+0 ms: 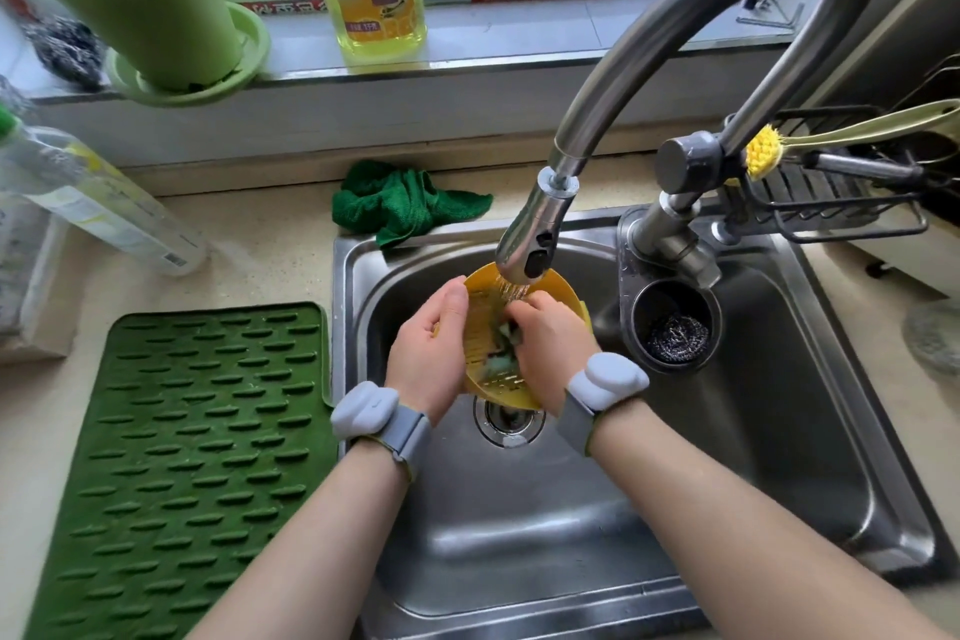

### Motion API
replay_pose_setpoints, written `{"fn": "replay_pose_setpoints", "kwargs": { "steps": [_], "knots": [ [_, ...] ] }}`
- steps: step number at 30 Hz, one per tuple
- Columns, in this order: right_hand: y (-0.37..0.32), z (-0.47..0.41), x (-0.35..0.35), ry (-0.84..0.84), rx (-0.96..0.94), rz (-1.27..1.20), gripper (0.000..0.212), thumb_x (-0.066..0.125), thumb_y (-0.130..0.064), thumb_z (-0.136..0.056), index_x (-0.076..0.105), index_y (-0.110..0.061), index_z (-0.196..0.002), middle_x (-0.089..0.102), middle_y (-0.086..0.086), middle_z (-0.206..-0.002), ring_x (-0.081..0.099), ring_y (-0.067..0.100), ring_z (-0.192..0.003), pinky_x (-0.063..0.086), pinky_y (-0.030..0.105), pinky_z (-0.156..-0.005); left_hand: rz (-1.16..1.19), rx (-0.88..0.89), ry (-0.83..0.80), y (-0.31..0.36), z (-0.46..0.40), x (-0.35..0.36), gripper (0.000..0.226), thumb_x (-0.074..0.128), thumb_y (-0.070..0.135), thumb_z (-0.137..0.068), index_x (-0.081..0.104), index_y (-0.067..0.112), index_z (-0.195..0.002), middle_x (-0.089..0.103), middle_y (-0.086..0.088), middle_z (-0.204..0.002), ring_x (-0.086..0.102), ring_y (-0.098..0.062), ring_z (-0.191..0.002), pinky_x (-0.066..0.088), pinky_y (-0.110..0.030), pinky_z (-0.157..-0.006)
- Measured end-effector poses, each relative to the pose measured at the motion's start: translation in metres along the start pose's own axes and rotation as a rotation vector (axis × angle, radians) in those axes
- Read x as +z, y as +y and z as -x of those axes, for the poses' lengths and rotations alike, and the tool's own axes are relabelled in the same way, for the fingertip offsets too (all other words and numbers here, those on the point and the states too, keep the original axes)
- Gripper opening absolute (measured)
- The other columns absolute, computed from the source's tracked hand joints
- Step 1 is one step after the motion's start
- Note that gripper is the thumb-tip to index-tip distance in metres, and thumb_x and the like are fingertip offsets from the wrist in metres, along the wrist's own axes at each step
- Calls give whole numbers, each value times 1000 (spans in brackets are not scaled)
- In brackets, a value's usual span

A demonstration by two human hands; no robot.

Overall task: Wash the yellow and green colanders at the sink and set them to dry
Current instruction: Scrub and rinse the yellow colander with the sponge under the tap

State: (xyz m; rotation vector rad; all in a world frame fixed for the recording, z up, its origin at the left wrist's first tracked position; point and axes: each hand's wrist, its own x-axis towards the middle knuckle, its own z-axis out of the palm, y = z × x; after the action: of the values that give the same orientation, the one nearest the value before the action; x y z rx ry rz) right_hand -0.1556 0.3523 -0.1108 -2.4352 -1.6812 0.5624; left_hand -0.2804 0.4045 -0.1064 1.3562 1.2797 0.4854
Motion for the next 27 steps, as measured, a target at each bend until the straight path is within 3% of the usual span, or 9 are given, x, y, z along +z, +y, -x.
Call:
{"fn": "replay_pose_setpoints", "kwargs": {
  "steps": [2, 4, 8, 11, 13, 16, 20, 23, 27],
  "knots": [
    [-3, 7, 1, -54, 26, 32, 19, 50, -15, -88, 56, -15, -106, 54, 8, -109, 56, 33, -101, 43, 34, -77, -39, 2, -18, 1, -2, -1, 44, 41, 57, -97, 64, 37, -128, 69, 11, -122, 61, -13, -116, 48, -40, -104],
    [-12, 14, 2, -153, -157, -29, 21, 53, -12, -87, 59, -13, -108, 57, 9, -110, 57, 31, -100, 45, 34, -77, -52, -13, -22, 1, -2, -1, 41, 43, 52, -98, 63, 34, -129, 66, 13, -127, 58, -10, -122, 42, -33, -109],
    [-2, -7, 3, 99, -495, 115, 19, 58, 0, -77, 65, -7, -94, 63, 12, -90, 60, 32, -82, 53, 36, -71, 28, -64, -72, 2, 3, 1, 35, 46, 57, -96, 67, 43, -119, 69, 15, -115, 62, -12, -112, 48, -37, -102],
    [16, -8, 3, 240, -313, 309, 14, 47, -10, -80, 60, -12, -77, 62, 9, -81, 57, 33, -75, 47, 36, -56, 48, -57, -16, -1, 1, 2, 48, 45, 74, -80, 66, 49, -116, 73, 8, -112, 68, -21, -105, 54, -52, -91],
    [8, 5, -3, 108, -162, 333, 5, 56, -9, -80, 59, -11, -84, 59, 10, -88, 58, 34, -79, 41, 35, -55, 16, -23, 67, -3, 1, 1, 45, 44, 66, -90, 66, 42, -121, 73, 8, -113, 67, -19, -107, 53, -48, -95],
    [-15, 20, 4, -244, -9, -79, 23, 52, -11, -86, 59, -15, -107, 60, 6, -108, 59, 30, -100, 38, 29, -71, -16, 0, 136, -5, 4, 3, 41, 42, 52, -99, 64, 34, -128, 70, 10, -121, 61, -12, -115, 47, -34, -103],
    [-25, -1, 4, 63, 281, -923, 19, 57, -6, -83, 67, -19, -93, 70, 2, -90, 66, 20, -87, 54, 30, -80, -14, -15, 78, -9, 12, 15, 38, 43, 46, -100, 62, 34, -131, 66, 11, -128, 57, -3, -115, 41, -18, -96],
    [-12, -10, 0, 227, 533, -1255, 21, 61, -7, -82, 68, -11, -102, 72, 7, -96, 68, 24, -92, 55, 37, -88, 64, -23, 36, -12, 15, 17, 38, 44, 57, -96, 63, 43, -125, 71, 10, -118, 66, -14, -110, 54, -44, -95],
    [-21, 11, 7, 41, -94, -585, 27, 54, -6, -85, 68, -12, -108, 63, 7, -110, 56, 22, -104, 42, 26, -90, 37, -82, 41, -8, 8, 9, 38, 43, 53, -99, 71, 33, -115, 74, 7, -105, 67, -17, -104, 54, -43, -93]
  ]
}}
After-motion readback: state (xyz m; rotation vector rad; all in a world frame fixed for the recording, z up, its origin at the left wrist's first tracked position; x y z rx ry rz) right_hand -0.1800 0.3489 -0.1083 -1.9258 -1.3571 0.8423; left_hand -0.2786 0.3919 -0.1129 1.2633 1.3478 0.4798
